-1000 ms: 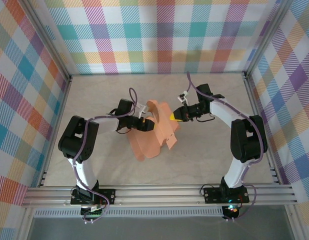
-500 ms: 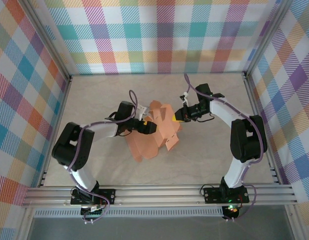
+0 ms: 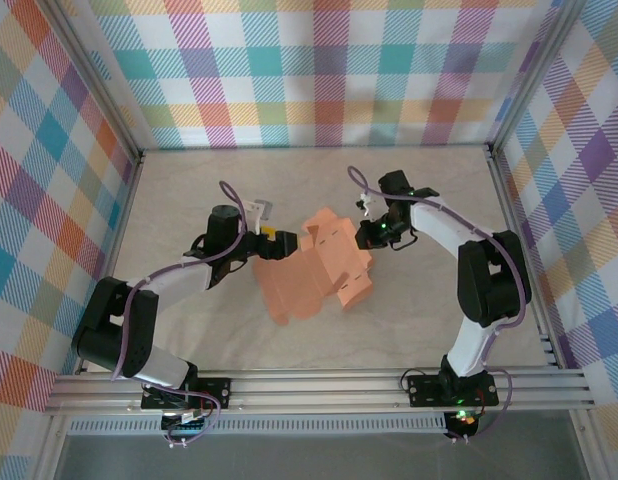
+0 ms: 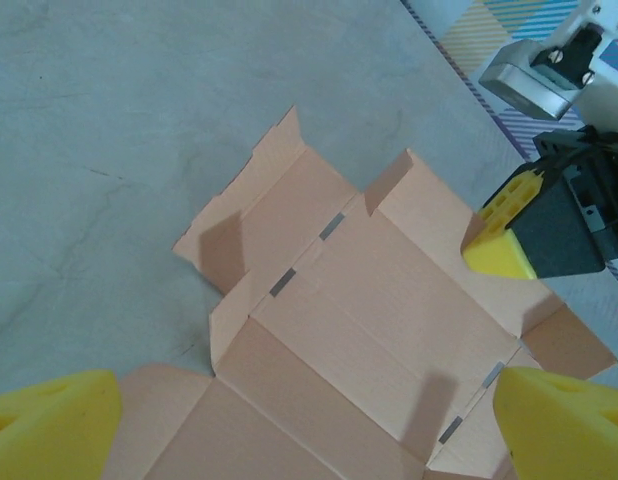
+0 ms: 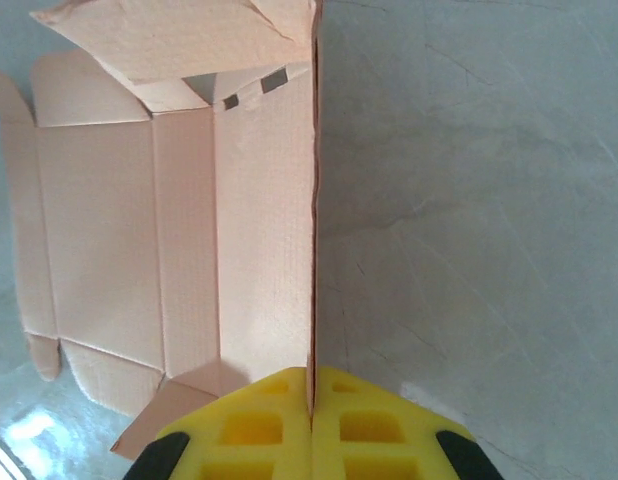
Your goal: Fold the paper box
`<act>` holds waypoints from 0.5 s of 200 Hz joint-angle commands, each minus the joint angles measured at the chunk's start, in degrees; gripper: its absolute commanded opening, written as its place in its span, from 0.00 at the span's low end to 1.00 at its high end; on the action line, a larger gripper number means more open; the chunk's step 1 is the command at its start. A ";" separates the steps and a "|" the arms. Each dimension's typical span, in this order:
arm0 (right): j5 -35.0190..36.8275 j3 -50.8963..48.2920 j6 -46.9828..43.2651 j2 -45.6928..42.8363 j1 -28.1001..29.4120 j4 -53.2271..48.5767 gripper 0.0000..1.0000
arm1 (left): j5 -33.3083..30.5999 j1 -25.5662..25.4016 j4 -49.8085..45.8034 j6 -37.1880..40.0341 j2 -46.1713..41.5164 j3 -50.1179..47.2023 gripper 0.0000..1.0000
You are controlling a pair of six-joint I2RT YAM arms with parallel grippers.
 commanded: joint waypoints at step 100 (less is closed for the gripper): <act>-7.89 5.72 -6.86 0.52 2.80 -10.32 0.00 | -2.17 -9.09 -19.26 24.37 11.54 20.30 0.56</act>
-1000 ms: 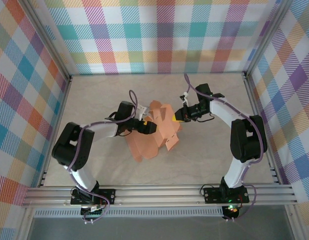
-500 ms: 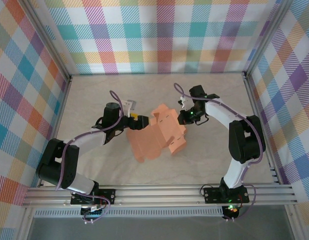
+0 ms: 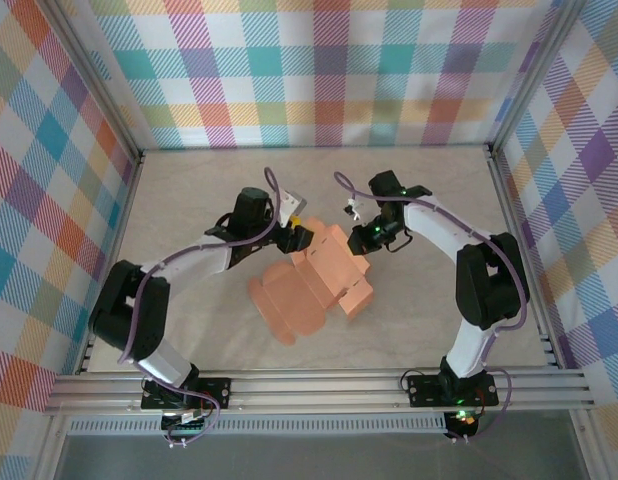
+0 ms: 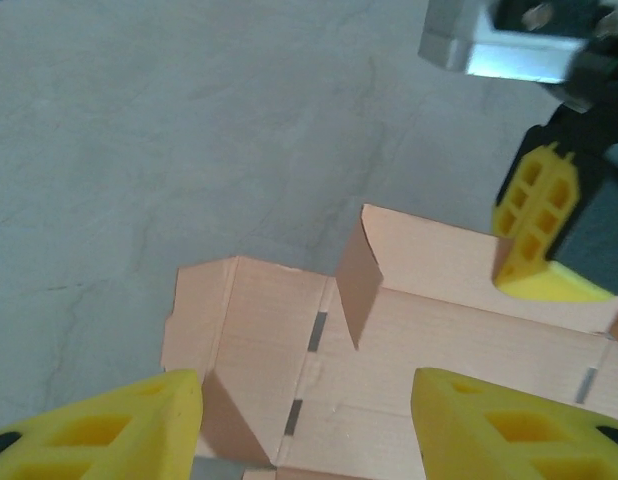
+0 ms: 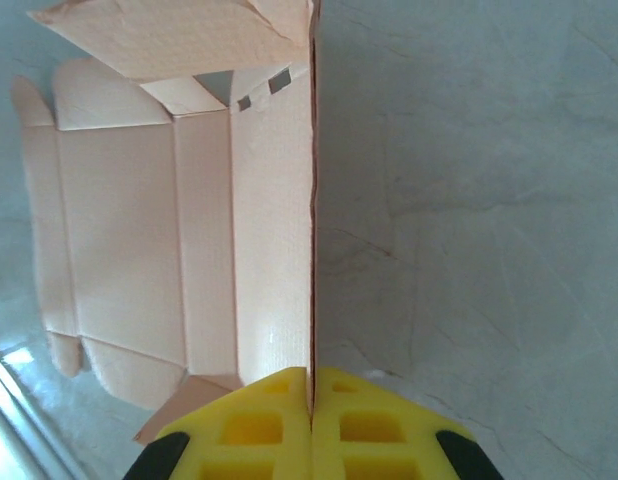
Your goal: Fold the paper box
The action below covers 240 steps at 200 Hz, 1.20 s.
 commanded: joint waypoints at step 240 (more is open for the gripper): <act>2.11 -12.40 0.57 -9.65 0.37 17.54 0.38 | 3.85 -4.50 -3.27 1.75 11.18 8.50 0.00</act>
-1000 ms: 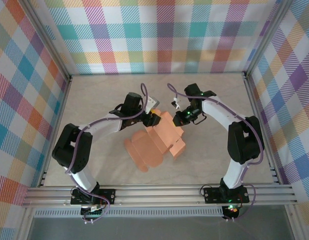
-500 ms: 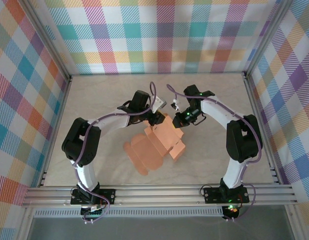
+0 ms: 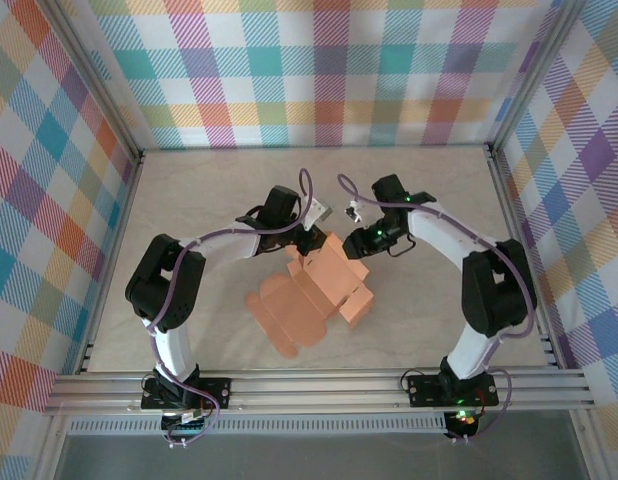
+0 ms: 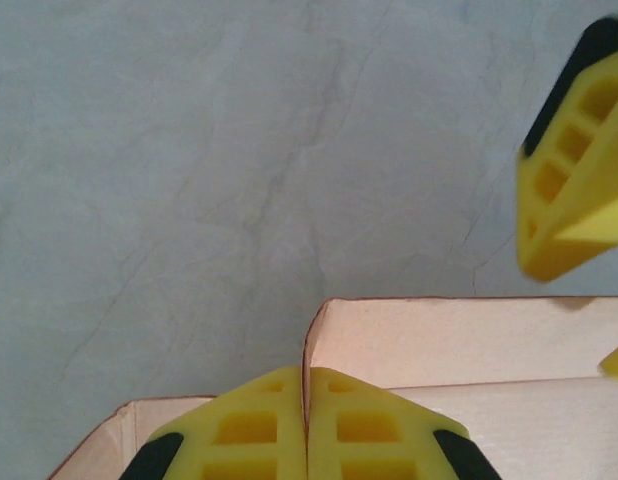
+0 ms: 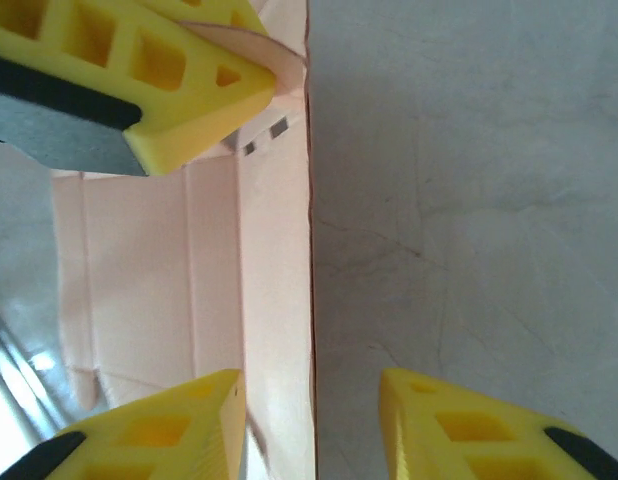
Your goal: Fold the paper box
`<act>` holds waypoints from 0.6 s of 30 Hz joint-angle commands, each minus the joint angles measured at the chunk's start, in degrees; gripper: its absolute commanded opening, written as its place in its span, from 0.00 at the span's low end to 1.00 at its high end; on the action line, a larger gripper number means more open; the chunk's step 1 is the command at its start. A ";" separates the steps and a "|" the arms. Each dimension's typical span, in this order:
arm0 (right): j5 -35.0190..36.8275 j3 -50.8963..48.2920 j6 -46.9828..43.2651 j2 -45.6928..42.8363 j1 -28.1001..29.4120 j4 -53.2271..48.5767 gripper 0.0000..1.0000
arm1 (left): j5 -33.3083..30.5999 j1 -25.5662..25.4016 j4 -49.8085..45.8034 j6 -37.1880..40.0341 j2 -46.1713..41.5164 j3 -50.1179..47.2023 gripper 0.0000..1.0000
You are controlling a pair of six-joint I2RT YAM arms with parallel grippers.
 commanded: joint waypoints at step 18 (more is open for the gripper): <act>-4.83 -11.11 -2.24 -4.46 -0.59 14.85 0.08 | 0.32 -0.38 2.29 -1.44 -0.57 -0.59 0.00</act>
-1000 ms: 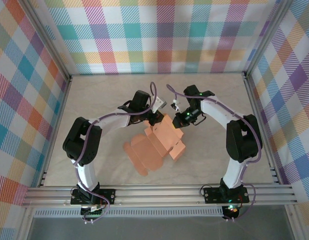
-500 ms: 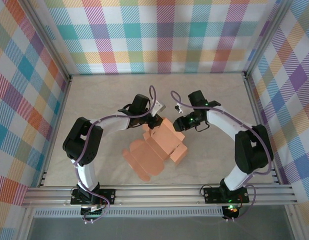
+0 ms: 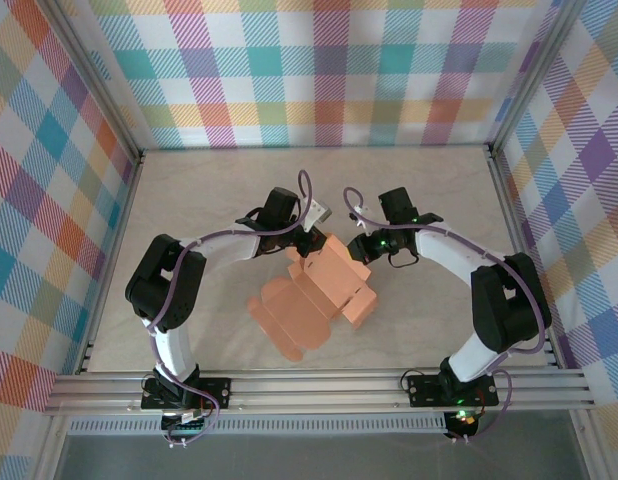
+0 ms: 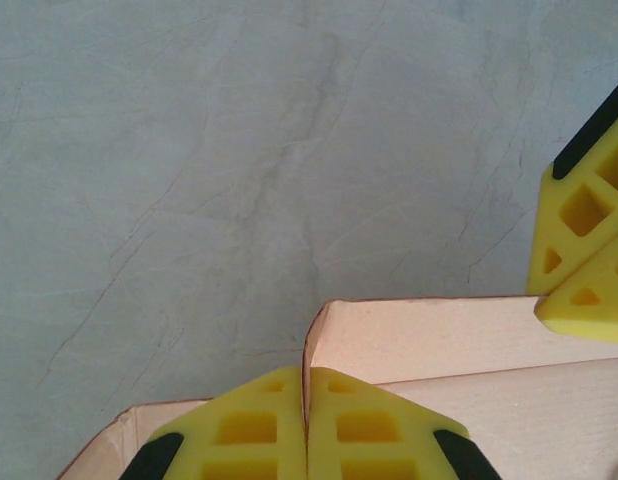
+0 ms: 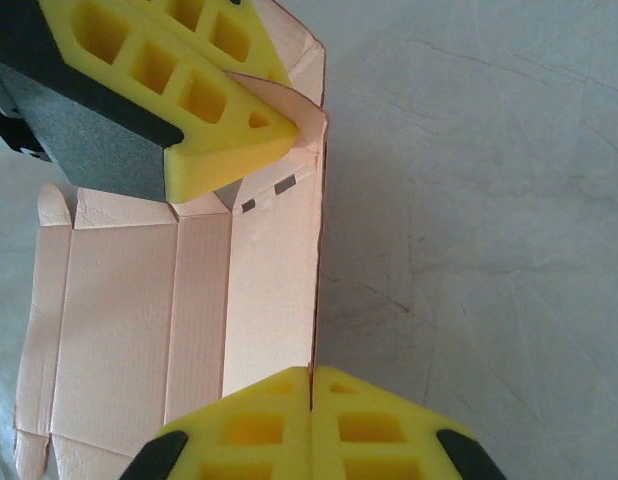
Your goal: Fold the paper box
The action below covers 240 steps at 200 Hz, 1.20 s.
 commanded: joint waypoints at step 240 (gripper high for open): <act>1.98 -2.24 -1.96 -2.89 -0.18 -2.02 0.00 | -1.49 -0.42 5.96 -5.73 -1.75 -2.20 0.31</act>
